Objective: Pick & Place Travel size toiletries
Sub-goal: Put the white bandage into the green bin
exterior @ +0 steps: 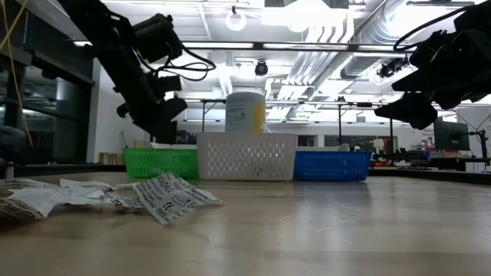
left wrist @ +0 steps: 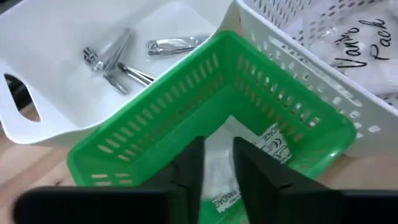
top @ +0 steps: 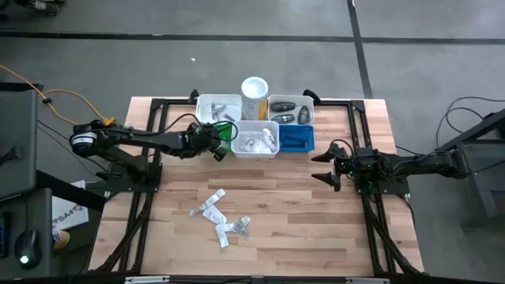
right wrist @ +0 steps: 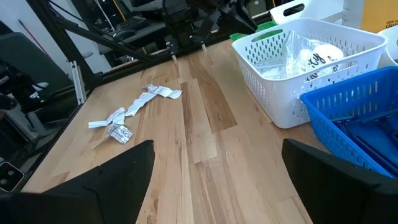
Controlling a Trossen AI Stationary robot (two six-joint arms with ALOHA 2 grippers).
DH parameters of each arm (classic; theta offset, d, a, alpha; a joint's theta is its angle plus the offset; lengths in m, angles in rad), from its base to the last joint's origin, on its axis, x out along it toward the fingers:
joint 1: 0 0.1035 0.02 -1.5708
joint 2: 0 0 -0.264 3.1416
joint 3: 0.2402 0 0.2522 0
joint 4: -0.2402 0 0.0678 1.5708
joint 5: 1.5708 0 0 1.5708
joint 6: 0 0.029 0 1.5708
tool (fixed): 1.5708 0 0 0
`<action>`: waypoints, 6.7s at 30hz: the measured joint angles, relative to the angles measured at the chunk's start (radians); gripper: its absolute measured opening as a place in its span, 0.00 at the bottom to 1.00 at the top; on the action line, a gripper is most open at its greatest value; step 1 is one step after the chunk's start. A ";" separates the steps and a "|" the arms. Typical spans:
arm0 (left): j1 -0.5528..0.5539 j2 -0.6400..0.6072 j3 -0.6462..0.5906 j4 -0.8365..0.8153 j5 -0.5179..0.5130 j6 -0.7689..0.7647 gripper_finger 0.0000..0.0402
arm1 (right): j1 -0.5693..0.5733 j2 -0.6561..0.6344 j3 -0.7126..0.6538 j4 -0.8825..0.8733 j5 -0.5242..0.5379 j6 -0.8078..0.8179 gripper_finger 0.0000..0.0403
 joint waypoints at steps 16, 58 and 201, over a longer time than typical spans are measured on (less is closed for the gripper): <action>-0.374 -0.078 0.000 -0.209 0.111 0.195 0.52 | 0.000 0.000 0.000 0.000 0.000 0.000 0.86; -0.418 0.126 0.000 -0.062 0.610 0.881 0.52 | 0.000 0.000 0.000 0.000 0.000 0.000 0.86; -0.989 0.090 -0.071 -0.179 0.141 -0.504 0.07 | 0.000 0.000 0.000 0.000 0.000 0.000 0.86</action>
